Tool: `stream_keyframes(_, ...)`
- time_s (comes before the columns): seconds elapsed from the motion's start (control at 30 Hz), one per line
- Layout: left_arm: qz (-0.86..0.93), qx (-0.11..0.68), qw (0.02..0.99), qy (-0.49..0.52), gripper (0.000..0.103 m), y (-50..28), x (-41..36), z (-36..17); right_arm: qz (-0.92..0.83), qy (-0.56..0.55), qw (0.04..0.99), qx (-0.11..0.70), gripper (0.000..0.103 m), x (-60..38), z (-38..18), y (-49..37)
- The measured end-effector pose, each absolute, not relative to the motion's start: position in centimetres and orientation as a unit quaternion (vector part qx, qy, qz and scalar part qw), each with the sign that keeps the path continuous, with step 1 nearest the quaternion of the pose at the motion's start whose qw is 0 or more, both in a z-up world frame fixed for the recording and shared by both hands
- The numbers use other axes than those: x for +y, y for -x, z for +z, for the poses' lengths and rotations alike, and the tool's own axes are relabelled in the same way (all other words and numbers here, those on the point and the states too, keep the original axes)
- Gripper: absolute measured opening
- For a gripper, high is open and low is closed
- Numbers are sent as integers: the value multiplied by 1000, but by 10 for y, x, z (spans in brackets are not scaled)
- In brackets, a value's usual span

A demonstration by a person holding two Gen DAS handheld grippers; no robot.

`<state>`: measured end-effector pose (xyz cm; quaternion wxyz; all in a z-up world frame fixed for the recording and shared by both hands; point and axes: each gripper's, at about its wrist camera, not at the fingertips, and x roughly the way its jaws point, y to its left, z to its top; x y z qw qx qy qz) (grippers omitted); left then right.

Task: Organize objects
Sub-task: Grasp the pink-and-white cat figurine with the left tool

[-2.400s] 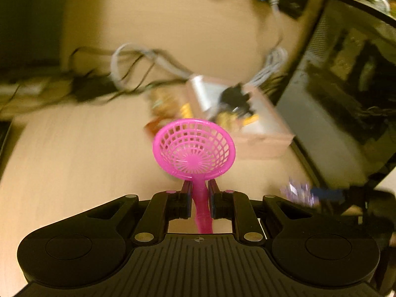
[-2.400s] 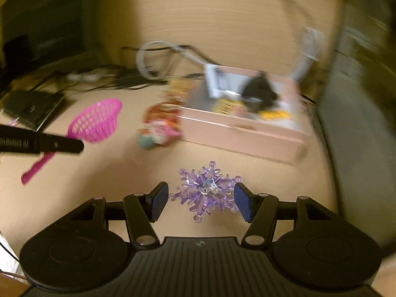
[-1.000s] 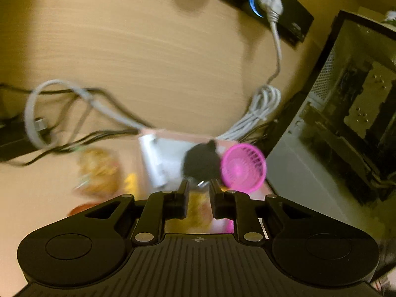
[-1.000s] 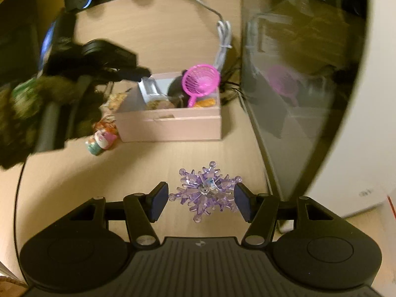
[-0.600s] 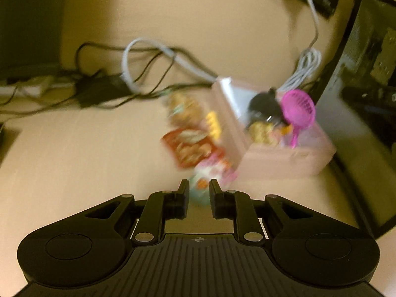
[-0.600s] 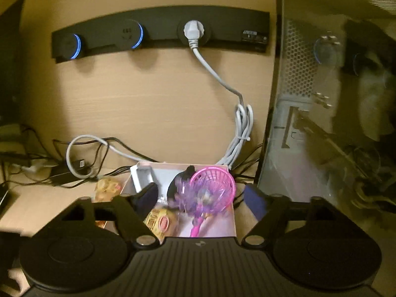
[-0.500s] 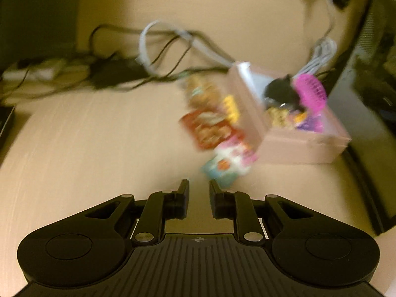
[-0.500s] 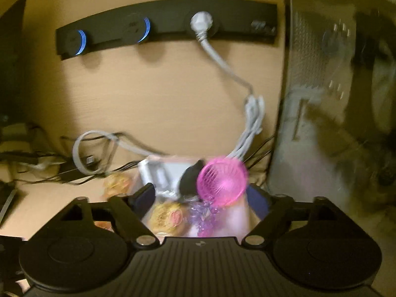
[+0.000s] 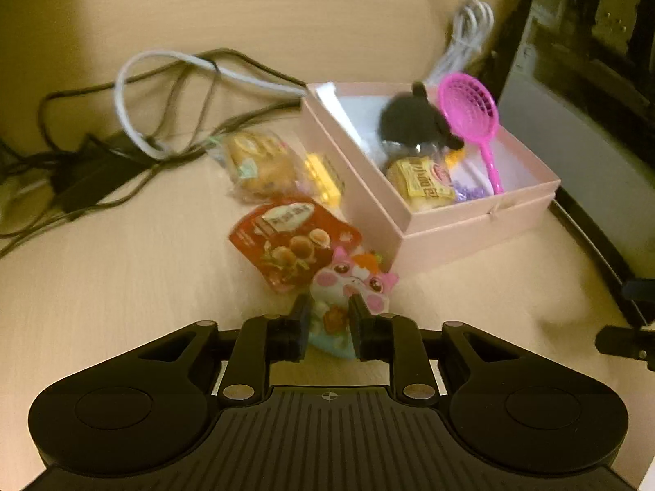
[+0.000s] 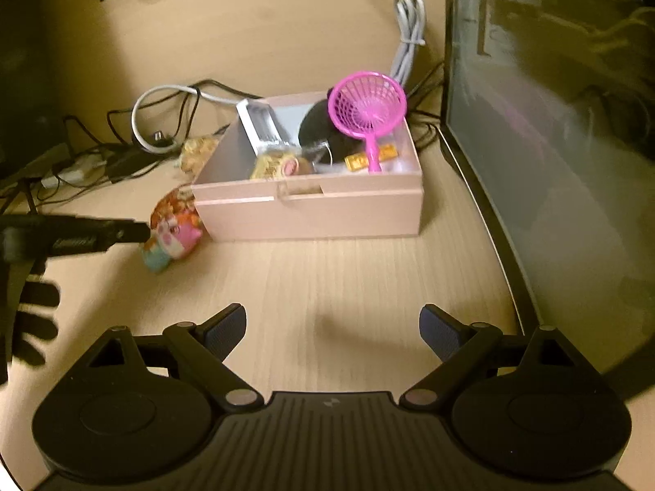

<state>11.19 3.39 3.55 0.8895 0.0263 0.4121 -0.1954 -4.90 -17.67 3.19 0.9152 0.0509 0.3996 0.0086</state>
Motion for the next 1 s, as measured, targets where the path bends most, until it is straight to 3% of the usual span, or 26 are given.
stream_keyframes(0.17, -233, 430, 871, -50, 23, -122, 29, 36, 12, -51, 911, 410, 100, -174, 25, 65)
stream_keyframes(0.8, -227, 454, 860, -55, 25, -122, 19, 37, 14, -31, 897, 440, 103, -153, 16, 82)
stream_keyframes(0.87, -237, 456, 856, -49, 37, -120, 17, 37, 8, -33, 896, 442, 103, -154, 15, 83)
stream_keyframes(1.0, -261, 468, 841, -74, 41, -108, 6, 24, 0, -35, 895, 446, 103, -157, 12, 85)
